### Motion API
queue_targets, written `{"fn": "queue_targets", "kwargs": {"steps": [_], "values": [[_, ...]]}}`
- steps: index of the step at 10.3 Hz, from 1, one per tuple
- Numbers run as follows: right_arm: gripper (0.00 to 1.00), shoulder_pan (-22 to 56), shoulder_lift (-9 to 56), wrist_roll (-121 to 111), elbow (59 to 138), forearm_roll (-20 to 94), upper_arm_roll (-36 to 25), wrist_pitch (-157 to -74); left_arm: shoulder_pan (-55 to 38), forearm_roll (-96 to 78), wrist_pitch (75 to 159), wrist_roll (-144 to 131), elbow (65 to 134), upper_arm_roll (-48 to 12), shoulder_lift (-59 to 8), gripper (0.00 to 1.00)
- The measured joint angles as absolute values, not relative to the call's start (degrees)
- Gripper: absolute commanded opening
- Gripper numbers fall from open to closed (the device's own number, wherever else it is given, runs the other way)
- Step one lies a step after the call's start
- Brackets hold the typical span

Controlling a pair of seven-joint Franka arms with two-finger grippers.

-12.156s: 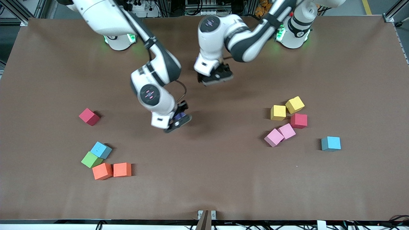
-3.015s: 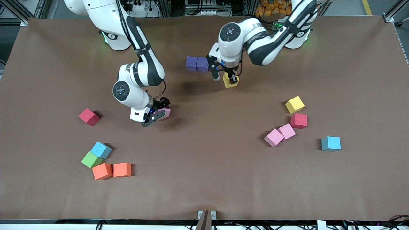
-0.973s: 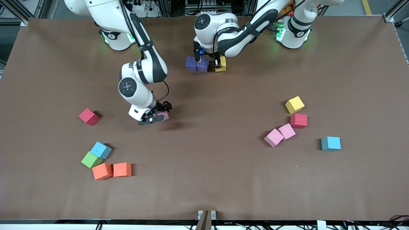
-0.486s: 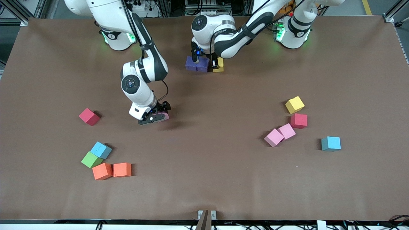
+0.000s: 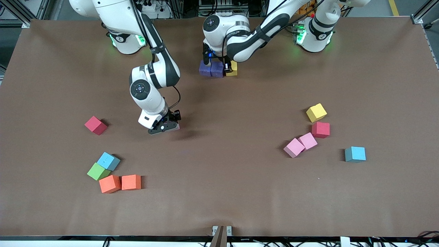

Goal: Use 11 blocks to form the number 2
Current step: 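Place the yellow block beside the purple blocks with the left gripper, then carry the pink block toward the purple blocks with the right gripper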

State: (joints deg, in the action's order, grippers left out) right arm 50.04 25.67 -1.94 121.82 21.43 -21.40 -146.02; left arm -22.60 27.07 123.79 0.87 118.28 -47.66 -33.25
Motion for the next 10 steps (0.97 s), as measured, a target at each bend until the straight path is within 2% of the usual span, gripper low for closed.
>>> {"fn": "queue_targets", "kwargs": {"steps": [5, 7, 10], "values": [[0.20, 50.0, 25.6, 0.4, 118.6, 21.4, -21.4, -145.1, -25.0, 30.1, 123.7, 0.8, 117.1, -45.9, -33.3, 0.37], [0.20, 50.1, 25.6, 2.8, 117.6, 21.4, -21.4, -144.5, -25.2, 31.5, 123.7, 0.8, 117.0, -45.8, -33.4, 0.41], [0.21, 51.0, 25.6, 7.7, 117.1, 21.4, -21.3, -144.4, -25.3, 31.6, 123.7, 0.0, 116.7, -45.6, -33.5, 0.41]]}}
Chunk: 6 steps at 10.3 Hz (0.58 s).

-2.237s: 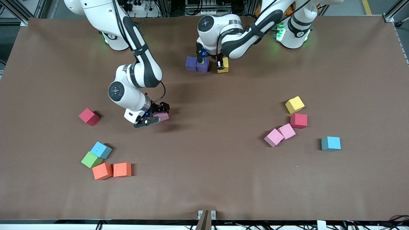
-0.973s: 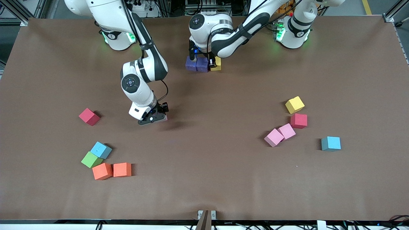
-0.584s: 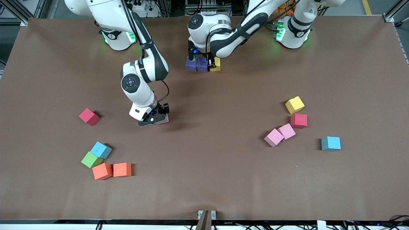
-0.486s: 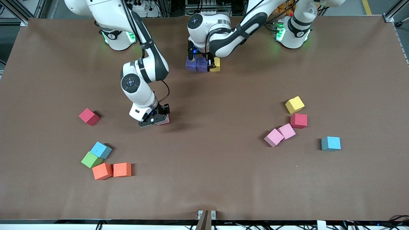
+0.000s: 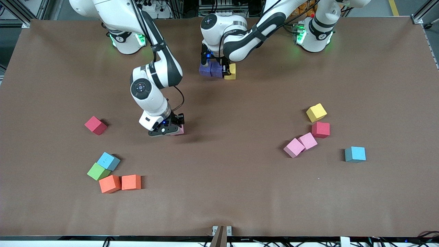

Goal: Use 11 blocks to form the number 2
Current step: 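Carry the pink block toward the purple blocks with the right gripper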

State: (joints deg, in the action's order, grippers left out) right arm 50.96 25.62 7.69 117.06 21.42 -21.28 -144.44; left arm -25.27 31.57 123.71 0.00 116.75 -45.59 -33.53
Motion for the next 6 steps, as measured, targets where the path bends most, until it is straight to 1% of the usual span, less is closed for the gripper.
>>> {"fn": "queue_targets", "kwargs": {"steps": [4, 6], "values": [[0.21, 54.1, 25.6, 14.8, 116.3, 21.4, -20.9, -144.4, -25.5, 31.6, 123.7, -0.6, 116.7, -45.5, -33.6, 0.41], [0.21, 55.1, 25.5, 17.5, 115.9, 21.4, -20.9, -144.4, -25.6, 31.8, 123.6, -0.6, 116.7, -45.5, -33.6, 0.44]]}}
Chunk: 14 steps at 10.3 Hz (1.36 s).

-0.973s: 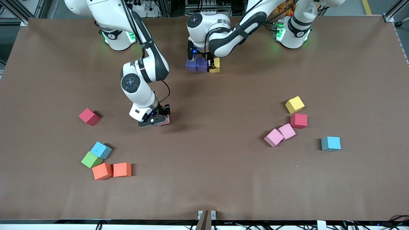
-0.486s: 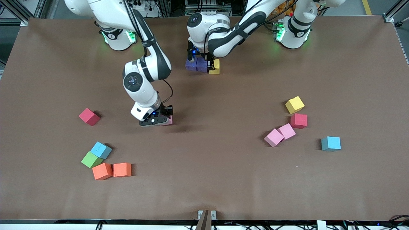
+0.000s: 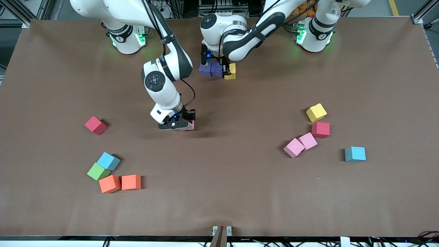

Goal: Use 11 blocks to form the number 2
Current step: 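Carry the pink block toward the purple blocks with the right gripper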

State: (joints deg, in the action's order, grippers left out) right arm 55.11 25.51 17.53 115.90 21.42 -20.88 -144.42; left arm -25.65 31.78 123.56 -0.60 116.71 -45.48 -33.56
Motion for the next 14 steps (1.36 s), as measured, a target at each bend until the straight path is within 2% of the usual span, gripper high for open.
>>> {"fn": "queue_targets", "kwargs": {"steps": [3, 5, 6, 7, 14], "values": [[0.20, 55.4, 25.3, 18.9, 115.8, 21.4, -20.9, -144.4, -25.7, 31.9, 123.5, -0.6, 116.7, -45.5, -33.6, 0.45], [0.20, 55.7, 25.3, 20.1, 115.5, 21.4, -20.9, -144.4, -25.9, 32.0, 123.4, -0.6, 116.7, -45.4, -33.6, 0.49], [0.20, 55.9, 25.2, 20.5, 115.4, 21.4, -20.9, -144.4, -26.0, 32.0, 123.4, -0.6, 116.7, -45.4, -33.6, 0.67], [0.20, 56.1, 25.0, 21.0, 115.3, 21.4, -20.8, -144.4, -26.0, 32.0, 123.4, -0.6, 116.7, -45.4, -33.6, 1.00], [0.21, 56.2, 22.9, 22.3, 115.3, 21.4, -21.0, -142.0, -26.5, 32.0, 123.4, -1.2, 116.6, -45.3, -34.8, 1.00]]}}
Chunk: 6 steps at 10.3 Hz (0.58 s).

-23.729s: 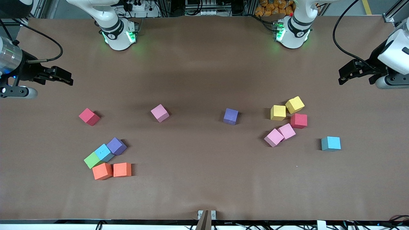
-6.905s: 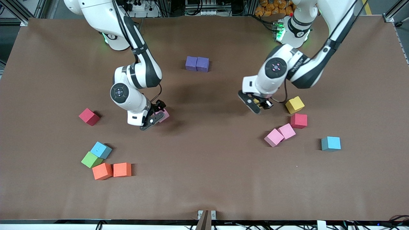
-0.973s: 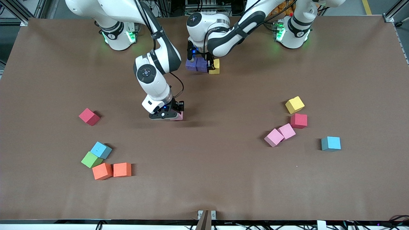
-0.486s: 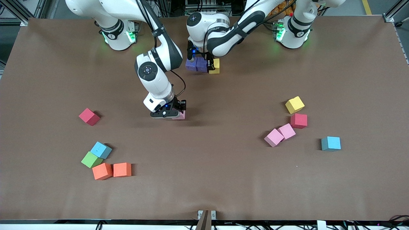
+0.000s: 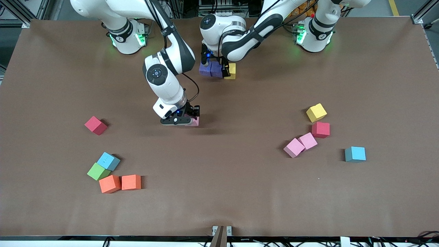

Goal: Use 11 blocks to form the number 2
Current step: 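Carry the pink block toward the purple blocks with the right gripper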

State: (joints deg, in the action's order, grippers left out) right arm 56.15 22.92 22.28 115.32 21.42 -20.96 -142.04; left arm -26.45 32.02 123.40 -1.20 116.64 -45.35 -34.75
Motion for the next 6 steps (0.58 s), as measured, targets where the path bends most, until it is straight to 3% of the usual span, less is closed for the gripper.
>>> {"fn": "queue_targets", "kwargs": {"steps": [6], "values": [[0.21, 56.6, 22.1, 25.5, 115.3, 21.4, -20.9, -140.4, -26.3, 32.2, 123.4, -1.2, 115.8, -45.3, -34.1, 1.00]]}}
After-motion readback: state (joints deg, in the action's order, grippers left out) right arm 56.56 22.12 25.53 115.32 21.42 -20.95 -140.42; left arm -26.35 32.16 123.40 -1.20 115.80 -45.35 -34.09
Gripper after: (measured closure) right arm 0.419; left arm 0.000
